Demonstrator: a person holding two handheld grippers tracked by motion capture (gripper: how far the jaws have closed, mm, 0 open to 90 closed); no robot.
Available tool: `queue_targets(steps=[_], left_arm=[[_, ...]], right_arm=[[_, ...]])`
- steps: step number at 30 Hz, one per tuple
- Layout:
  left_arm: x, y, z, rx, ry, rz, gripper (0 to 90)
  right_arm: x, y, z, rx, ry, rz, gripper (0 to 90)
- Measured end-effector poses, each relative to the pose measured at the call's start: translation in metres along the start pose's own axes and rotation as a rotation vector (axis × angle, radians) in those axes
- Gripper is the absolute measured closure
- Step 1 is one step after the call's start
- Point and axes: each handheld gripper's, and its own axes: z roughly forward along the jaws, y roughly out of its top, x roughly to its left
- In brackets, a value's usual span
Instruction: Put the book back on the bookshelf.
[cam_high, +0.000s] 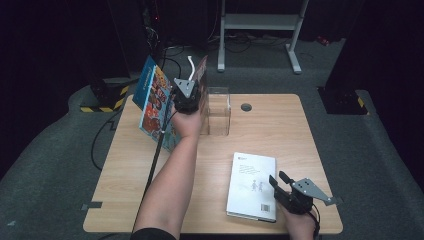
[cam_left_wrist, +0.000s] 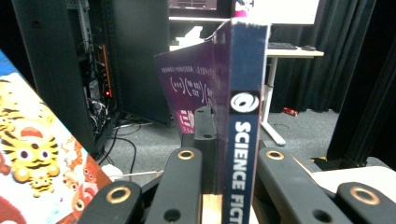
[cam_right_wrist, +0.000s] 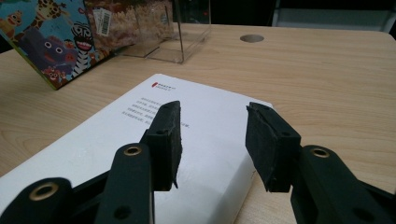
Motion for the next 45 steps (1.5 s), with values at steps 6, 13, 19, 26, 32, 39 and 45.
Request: queue_targets(steps=[6,13,19,26,32,39,45], left_arm=[[-0.002,-0.003,-0.001,-0.017,-0.012,-0.019,83.9],[-0.004,-0.011,-0.013,-0.020,-0.032,-0.035,83.3],[-0.003,-0.016,-0.021,0.009,-0.063,-0.031,81.0],[0.006,-0.015,-0.029,0.075,-0.115,-0.050,77.9],[0.012,-0.012,-0.036,0.098,-0.128,-0.043,74.0],[0.015,0.001,-0.034,0.145,-0.158,-0.023,68.8],[0.012,0.007,-0.031,0.199,-0.163,-0.044,75.4]], right_arm=[[0.000,0.000,0.001,0.000,0.001,-0.002,55.9],[0.001,0.000,0.001,0.000,0.008,-0.005,55.9],[0.005,0.001,0.002,0.001,0.017,-0.008,55.9],[0.008,0.002,0.002,0.003,0.021,-0.017,55.8],[0.011,0.002,0.003,0.006,0.028,-0.026,55.8],[0.013,0.001,0.004,0.010,0.032,-0.037,55.8],[0.016,0.001,0.005,0.012,0.036,-0.043,55.8]])
